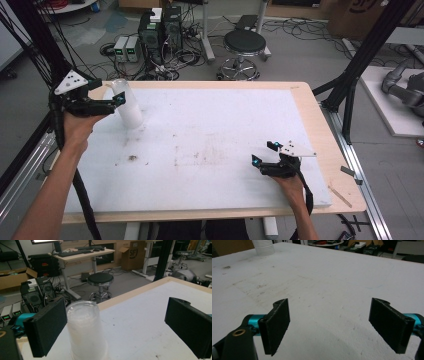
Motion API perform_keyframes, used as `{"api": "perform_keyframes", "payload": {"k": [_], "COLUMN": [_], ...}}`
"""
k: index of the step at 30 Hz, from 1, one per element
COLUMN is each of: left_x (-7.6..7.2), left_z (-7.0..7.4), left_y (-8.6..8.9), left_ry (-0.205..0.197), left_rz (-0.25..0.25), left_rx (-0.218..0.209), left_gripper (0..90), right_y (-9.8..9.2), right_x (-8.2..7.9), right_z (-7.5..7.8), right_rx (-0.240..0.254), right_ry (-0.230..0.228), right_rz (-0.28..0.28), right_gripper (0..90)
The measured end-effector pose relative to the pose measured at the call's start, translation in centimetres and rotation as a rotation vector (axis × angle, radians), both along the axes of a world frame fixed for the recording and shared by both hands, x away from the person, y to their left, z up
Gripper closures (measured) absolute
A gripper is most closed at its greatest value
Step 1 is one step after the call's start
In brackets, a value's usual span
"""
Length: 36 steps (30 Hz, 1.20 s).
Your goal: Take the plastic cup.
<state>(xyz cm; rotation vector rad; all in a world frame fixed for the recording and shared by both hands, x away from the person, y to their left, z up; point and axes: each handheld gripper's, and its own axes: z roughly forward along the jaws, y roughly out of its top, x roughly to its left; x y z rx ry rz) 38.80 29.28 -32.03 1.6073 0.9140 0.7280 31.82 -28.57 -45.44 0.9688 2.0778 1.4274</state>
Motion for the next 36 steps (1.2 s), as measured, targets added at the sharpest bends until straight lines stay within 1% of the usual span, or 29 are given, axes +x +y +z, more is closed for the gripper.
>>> {"api": "perform_keyframes", "payload": {"k": [3,5,6,8,11,16,20,22,24,25,27,31,33,36], "left_x": [1.1,1.7,2.1,2.8,3.6,4.9,5.7,6.2,6.5,6.7,7.0,7.7,8.1,8.4], "left_z": [0.4,0.6,0.7,0.9,1.1,1.2,1.2,1.0,0.9,0.8,0.5,-0.1,-0.4,-0.8], "left_y": [0.2,0.3,0.3,0.3,0.3,0.1,0.0,0.0,-0.1,-0.2,-0.3,-0.5,-0.5,-0.6], "left_ry": [0.026,0.035,0.048,0.067,0.083,0.133,0.148,0.182,0.204,0.223,0.245,0.310,0.340,0.366], "left_rz": [0.014,0.022,0.026,0.034,0.042,0.059,0.083,0.090,0.090,0.093,0.097,0.121,0.122,0.129], "left_rx": [0.014,0.002,0.002,0.018,0.017,0.037,0.040,0.054,0.068,0.080,0.090,0.112,0.123,0.137], "left_gripper": [4.3,4.3,4.3,4.3,4.3,4.3,4.3,4.3,4.3,4.3,4.3,4.3,4.3,4.3], "right_y": [0.0,0.0,0.0,0.0,0.1,0.1,0.1,0.2,0.2,0.2,0.2,0.2,0.2,0.2], "right_x": [0.0,0.0,0.1,0.1,0.0,0.1,0.1,0.1,0.1,0.1,0.1,0.1,0.1,0.0], "right_z": [0.0,0.0,0.0,0.0,0.0,0.0,0.0,0.0,0.0,0.0,0.0,0.0,0.0,0.0], "right_rx": [0.002,0.001,0.000,-0.005,-0.006,-0.011,-0.012,-0.014,-0.015,-0.014,-0.017,-0.023,-0.024,-0.023], "right_ry": [0.003,0.004,0.001,0.000,0.002,0.001,0.006,0.007,0.006,0.008,0.005,0.004,0.001,0.003], "right_rz": [0.002,0.002,0.001,0.001,0.001,0.001,-0.001,-0.003,-0.003,-0.003,-0.002,-0.003,-0.002,-0.003], "right_gripper": [17.2,17.2,17.3,17.2,17.2,17.3,17.2,17.2,17.2,17.3,17.3,17.3,17.2,17.2]}}
